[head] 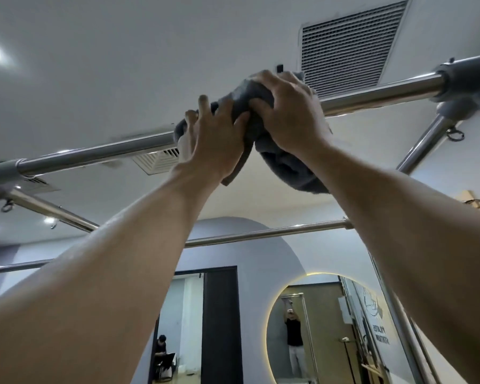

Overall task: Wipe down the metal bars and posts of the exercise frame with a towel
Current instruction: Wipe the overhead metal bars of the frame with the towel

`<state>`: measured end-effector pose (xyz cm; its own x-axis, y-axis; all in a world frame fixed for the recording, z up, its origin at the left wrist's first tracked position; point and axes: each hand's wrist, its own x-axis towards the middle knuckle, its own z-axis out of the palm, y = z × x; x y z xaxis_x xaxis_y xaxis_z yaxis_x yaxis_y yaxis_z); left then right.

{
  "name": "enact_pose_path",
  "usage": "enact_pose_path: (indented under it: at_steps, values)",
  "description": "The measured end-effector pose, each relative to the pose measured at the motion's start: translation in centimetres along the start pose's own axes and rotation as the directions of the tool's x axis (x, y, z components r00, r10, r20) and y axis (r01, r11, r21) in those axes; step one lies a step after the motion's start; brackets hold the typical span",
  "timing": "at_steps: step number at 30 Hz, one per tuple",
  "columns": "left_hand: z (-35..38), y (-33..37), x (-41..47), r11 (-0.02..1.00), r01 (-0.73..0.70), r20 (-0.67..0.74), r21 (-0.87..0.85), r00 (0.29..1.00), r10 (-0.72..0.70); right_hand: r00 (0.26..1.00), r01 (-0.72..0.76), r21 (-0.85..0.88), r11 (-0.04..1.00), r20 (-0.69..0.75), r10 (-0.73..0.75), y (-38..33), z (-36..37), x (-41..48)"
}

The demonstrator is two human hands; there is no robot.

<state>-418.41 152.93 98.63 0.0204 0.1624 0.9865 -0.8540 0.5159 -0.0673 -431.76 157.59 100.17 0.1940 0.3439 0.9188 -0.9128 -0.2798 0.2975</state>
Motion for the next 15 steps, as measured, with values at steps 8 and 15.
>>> enact_pose_path:
  at_steps: [8, 15]
  values:
    - [0.3, -4.1, -1.4, 0.996, -0.082, 0.044, 0.019, 0.996, 0.082, 0.990, 0.134, 0.014, 0.991, 0.034, -0.134, -1.3, 1.4, -2.0]
    - [-0.1, -7.1, 0.6, 1.000, 0.020, 0.028, 0.009, 0.999, -0.021, 0.998, 0.020, -0.027, 0.999, 0.063, -0.018, -4.9, 4.1, 0.8]
